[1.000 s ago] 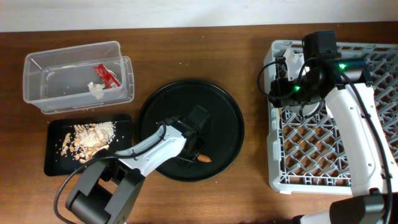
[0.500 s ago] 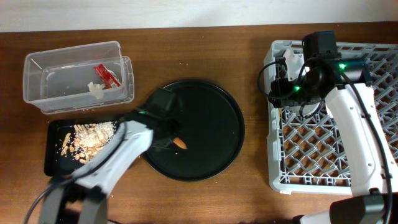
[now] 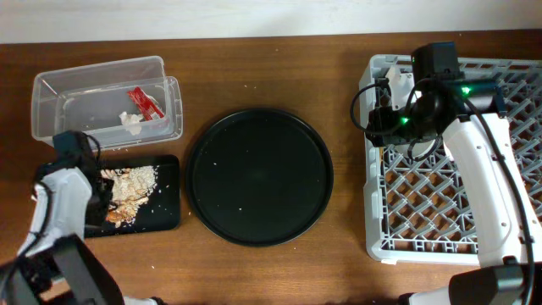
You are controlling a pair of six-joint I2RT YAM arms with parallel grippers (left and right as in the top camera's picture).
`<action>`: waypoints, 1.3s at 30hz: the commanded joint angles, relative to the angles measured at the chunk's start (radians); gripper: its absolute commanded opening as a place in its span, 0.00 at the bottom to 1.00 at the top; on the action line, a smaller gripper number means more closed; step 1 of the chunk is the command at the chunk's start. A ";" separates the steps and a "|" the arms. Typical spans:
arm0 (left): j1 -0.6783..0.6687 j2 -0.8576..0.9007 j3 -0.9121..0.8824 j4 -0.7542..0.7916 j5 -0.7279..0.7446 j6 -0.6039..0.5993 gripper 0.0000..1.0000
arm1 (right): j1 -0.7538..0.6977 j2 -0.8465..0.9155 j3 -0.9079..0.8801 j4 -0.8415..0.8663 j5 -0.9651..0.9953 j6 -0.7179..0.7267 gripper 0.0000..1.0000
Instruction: Sort waste into correct bins and load items into the dishwasher rack
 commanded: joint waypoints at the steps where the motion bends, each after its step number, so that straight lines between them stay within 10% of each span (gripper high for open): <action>1: 0.045 0.108 -0.008 0.011 -0.018 0.019 0.02 | 0.003 -0.003 -0.002 -0.001 -0.016 -0.010 0.61; 13: 0.051 0.147 0.117 -0.073 -0.011 0.159 0.56 | 0.003 -0.003 -0.002 0.001 -0.016 -0.010 0.61; 17: -0.029 0.125 0.410 -0.178 0.157 0.406 0.66 | 0.007 -0.003 -0.002 0.154 -0.071 -0.010 0.69; 21: -0.238 0.124 0.526 -0.304 0.409 0.989 0.99 | 0.006 -0.003 -0.002 0.289 -0.109 -0.010 0.92; 27: -0.306 0.097 0.507 -0.641 0.409 1.011 0.99 | -0.129 -0.020 -0.011 -0.150 -0.026 0.015 0.98; 33: -0.306 -0.574 -0.003 -0.136 0.429 0.951 0.99 | -0.127 -0.654 -0.618 0.386 -0.023 0.012 0.98; 39: -0.306 -1.038 -0.198 -0.023 0.464 0.944 0.99 | -0.128 -0.909 -0.779 0.423 -0.019 0.012 0.98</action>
